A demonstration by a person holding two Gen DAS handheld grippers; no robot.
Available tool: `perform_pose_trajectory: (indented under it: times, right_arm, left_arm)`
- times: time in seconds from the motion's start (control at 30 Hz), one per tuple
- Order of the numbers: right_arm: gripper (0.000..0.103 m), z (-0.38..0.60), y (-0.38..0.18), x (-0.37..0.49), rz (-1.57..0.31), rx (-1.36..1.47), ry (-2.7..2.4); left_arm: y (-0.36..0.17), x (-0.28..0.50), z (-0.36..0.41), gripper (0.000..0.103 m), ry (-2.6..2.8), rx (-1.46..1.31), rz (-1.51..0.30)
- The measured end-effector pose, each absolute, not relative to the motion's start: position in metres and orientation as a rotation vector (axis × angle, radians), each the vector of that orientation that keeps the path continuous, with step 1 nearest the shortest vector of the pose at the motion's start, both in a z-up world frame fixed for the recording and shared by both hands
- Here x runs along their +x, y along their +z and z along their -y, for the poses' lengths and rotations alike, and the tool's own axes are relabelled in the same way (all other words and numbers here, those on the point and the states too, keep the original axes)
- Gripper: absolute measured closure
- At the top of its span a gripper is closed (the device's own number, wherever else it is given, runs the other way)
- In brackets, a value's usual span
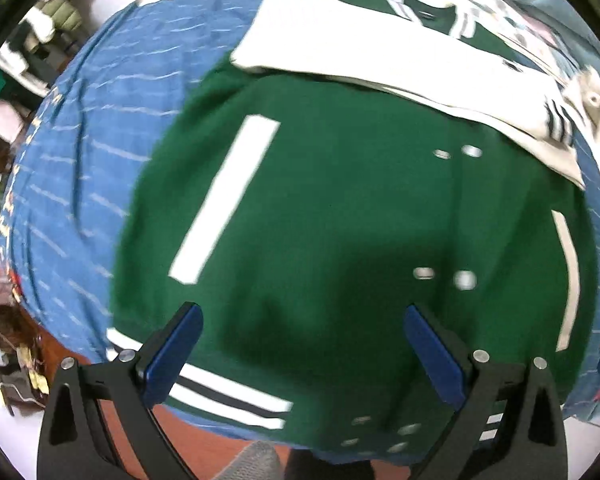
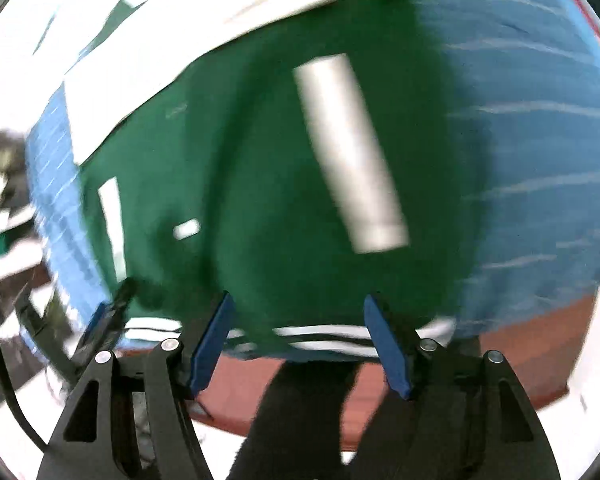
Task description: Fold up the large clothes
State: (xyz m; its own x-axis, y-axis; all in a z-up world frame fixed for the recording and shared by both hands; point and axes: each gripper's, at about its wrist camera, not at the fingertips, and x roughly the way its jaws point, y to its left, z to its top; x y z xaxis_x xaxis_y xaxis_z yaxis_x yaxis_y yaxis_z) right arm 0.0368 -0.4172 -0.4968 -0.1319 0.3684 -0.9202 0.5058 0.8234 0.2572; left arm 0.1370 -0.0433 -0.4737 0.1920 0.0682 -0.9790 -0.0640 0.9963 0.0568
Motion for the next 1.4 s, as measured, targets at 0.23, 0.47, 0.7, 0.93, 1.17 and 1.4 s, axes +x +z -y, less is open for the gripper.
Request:
perform_pose_trajectory:
  times: [0.23,0.47,0.7,0.93,1.17,1.4]
  right_arm:
    - [0.071,0.454,-0.596,0.013,-1.923,0.666,-0.084]
    - [0.073,0.459,-0.608,0.028,-2.035,0.583,0.088]
    - [0.052,0.542,-0.547,0.084,-1.821,0.594,0.141]
    - [0.05,0.584,-0.558,0.193,-1.628,0.579,0.141]
    - [0.068,0.564,-0.611,0.257,-1.677,0.325,0.143]
    - [0.071,0.548,-0.576,0.256,-1.666,0.18,0.071]
  left_arm:
    - [-0.538,0.133,0.099,0.0,0.174,0.133,-1.455]
    - [-0.543,0.138,0.103,0.0,0.278,0.175,-1.489]
    - [-0.491,0.144,0.123,0.0,0.406,0.236,-1.406]
    - [-0.524,0.171,0.163,0.0,0.541,0.42,-1.365]
    - [-0.574,0.178,0.158,0.0,0.599,0.425,-1.406]
    - [-0.569,0.176,0.165,0.0,0.584,0.329,-1.402]
